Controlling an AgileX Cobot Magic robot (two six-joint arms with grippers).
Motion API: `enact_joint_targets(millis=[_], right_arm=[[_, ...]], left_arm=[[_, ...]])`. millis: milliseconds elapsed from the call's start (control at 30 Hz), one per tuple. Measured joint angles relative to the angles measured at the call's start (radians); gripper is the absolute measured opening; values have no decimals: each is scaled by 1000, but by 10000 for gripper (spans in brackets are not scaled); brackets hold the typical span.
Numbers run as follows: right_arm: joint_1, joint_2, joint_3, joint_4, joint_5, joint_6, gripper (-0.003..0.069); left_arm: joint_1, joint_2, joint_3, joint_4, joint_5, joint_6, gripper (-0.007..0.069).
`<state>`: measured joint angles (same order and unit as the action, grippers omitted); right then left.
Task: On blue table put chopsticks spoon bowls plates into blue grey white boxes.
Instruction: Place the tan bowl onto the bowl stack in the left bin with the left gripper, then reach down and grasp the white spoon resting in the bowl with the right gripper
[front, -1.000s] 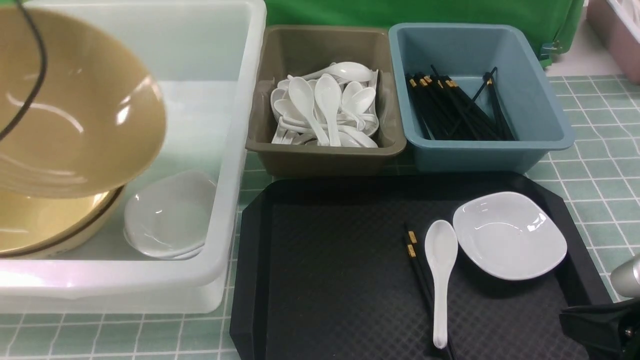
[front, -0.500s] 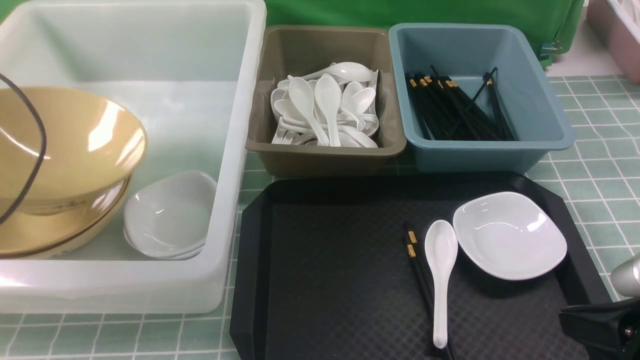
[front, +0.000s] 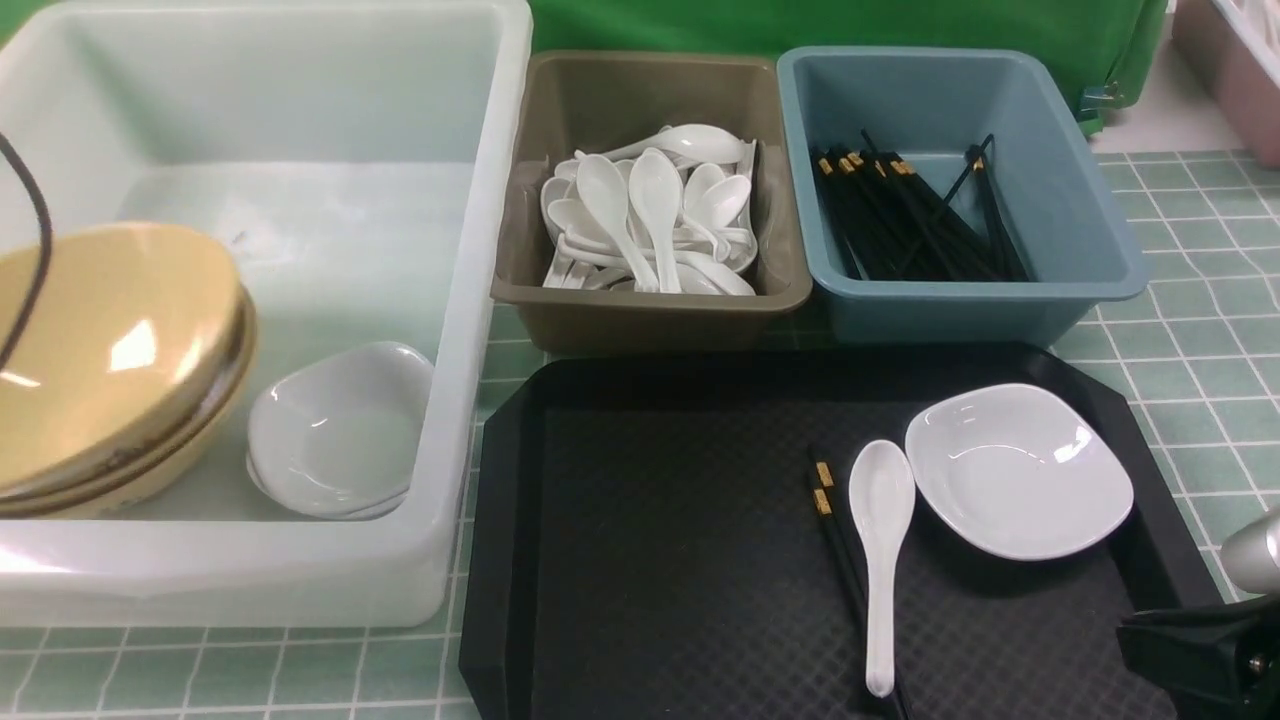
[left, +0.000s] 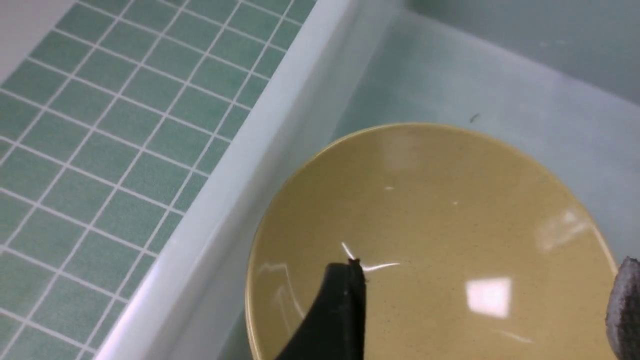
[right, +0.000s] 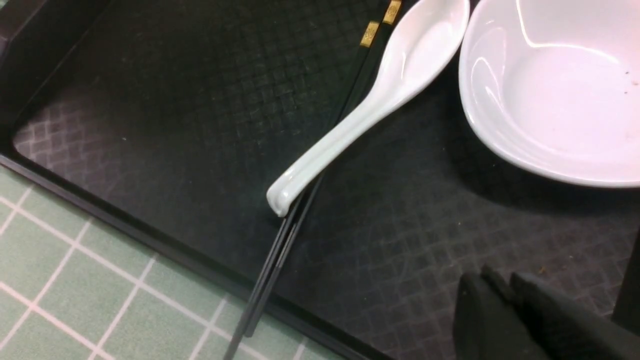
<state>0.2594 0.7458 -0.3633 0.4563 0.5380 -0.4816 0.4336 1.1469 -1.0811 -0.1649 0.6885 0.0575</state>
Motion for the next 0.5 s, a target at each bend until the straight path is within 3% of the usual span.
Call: enact_joint_targets(millis=[100, 233, 367, 500], right_arm=[[0, 0, 0, 0, 22, 19, 99], [0, 17, -12, 0, 94, 81, 112], [0, 96, -77, 0, 179, 129, 169], [0, 208, -142, 34, 198, 145, 273]], left_arm=[[-26, -84, 0, -53, 20, 15, 568], [-111, -211, 0, -149, 24, 126, 463], [-250, -350, 19, -301, 25, 308, 283], [-345, -458, 96, -391, 33, 460, 109]])
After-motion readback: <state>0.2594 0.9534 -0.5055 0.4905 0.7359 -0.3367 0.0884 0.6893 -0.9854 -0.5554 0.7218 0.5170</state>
